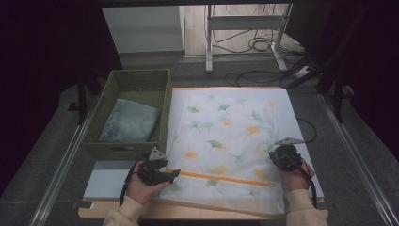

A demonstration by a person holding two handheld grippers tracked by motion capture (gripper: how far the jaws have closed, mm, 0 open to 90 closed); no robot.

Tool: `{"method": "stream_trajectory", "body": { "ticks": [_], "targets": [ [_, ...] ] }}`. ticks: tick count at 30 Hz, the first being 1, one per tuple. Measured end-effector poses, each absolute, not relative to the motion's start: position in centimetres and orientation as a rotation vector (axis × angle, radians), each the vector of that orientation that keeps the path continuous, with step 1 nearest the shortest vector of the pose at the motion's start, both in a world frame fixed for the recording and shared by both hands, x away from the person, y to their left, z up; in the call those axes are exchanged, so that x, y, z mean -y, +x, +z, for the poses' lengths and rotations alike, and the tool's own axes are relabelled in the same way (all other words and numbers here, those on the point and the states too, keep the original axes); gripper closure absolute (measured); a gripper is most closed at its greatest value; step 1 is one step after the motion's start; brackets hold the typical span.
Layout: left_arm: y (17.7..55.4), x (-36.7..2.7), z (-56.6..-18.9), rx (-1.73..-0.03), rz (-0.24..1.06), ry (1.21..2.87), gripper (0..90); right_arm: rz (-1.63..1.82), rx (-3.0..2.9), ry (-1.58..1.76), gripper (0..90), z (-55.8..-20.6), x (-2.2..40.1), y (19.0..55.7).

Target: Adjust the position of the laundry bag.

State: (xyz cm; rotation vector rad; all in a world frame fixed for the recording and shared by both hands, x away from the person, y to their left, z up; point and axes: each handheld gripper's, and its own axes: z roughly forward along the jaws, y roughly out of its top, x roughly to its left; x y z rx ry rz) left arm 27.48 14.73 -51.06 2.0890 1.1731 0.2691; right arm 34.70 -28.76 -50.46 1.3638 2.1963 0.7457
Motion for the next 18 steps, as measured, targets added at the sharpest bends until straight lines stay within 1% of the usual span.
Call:
{"method": "stream_trajectory", "body": {
  "ticks": [18],
  "targets": [
    [27.6, -15.0, -51.4, -1.19, 0.271, 2.093, 35.1, 0.729, -2.199, 1.349, 88.4, -50.8, 27.5, 38.0]
  ]
}}
